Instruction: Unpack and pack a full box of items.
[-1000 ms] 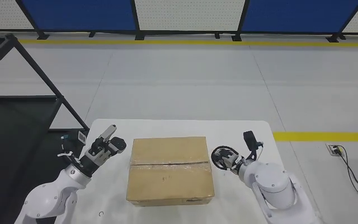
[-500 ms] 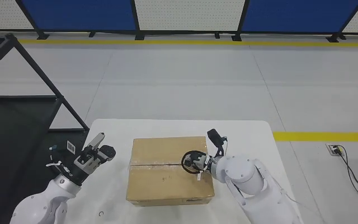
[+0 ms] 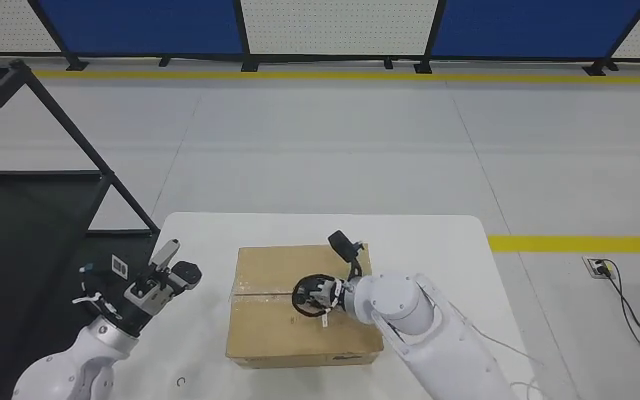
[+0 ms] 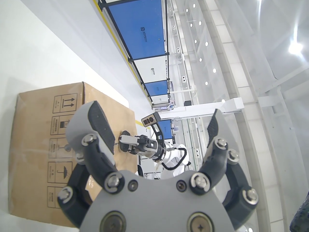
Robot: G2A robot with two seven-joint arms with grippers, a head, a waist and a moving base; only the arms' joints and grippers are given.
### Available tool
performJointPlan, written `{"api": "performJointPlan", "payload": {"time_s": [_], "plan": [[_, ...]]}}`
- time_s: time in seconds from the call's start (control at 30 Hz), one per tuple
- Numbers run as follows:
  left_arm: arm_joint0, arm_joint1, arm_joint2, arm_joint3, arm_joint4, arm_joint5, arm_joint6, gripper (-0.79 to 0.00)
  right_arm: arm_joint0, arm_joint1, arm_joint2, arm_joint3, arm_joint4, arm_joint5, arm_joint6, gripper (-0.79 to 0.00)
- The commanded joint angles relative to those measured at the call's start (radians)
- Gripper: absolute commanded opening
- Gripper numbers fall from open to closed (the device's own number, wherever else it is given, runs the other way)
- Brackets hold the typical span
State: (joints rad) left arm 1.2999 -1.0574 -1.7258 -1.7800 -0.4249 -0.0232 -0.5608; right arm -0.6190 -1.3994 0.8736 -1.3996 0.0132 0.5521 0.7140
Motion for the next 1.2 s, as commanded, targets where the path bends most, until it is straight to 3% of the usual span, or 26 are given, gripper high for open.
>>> {"api": "performJointPlan", "payload": {"time_s": [0.0, 0.33, 0.77, 0.97, 1.17], "plan": [[0.006, 0.000, -0.004, -0.002, -0.005, -0.003, 0.000, 0.000, 0.033, -0.013, -0.032, 0.032, 0.012, -0.009, 0.003, -0.785], [0.036, 0.000, -0.025, -0.016, -0.025, -0.017, 0.002, 0.000, 0.166, -0.094, -0.161, 0.195, 0.103, -0.070, -0.016, -0.785], [0.081, 0.000, -0.080, -0.022, -0.078, -0.040, -0.003, 0.000, 0.272, -0.188, -0.249, 0.393, 0.186, -0.151, -0.026, -0.785], [0.051, 0.001, -0.058, -0.016, -0.078, -0.032, -0.028, 0.000, 0.229, -0.162, -0.184, 0.364, 0.152, -0.127, -0.057, -0.785], [0.000, 0.003, -0.020, 0.000, -0.064, -0.017, -0.055, 0.000, 0.083, -0.097, -0.048, 0.186, 0.080, -0.057, -0.117, -0.785]]}}
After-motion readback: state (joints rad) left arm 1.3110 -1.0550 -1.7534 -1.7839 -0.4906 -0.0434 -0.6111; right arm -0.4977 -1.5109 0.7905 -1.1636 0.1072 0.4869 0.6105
